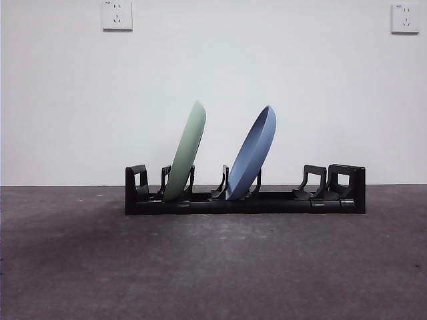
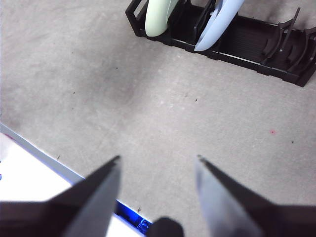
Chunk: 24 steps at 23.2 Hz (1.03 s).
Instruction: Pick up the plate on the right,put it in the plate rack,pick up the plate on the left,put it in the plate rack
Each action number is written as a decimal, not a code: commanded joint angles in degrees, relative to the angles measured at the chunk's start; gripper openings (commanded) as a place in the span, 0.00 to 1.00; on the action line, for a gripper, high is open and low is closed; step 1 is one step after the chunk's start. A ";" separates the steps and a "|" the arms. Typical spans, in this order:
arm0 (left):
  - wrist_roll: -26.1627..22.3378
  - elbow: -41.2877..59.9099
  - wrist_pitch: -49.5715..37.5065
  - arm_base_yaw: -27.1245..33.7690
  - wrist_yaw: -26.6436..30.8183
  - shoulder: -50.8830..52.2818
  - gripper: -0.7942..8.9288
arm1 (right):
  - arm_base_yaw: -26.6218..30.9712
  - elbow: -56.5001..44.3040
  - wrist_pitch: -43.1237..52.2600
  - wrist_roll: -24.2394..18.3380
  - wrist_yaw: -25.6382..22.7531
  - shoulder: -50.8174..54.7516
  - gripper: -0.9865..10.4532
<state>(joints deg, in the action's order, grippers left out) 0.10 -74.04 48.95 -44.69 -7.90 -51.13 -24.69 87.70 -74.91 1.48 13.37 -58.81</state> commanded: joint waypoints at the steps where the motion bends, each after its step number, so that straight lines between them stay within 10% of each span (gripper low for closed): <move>1: 0.50 0.00 -0.55 -0.15 -0.02 0.02 0.07 | -0.02 -0.33 0.39 -0.31 0.09 0.07 0.17; 24: -6.75 0.00 -0.02 0.02 2.84 -0.90 0.08 | -0.02 -0.33 1.68 0.42 -9.22 -2.01 0.09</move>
<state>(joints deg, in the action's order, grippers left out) -5.17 -74.04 49.32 -44.66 -4.93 -52.07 -24.69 87.70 -73.65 1.69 4.29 -60.71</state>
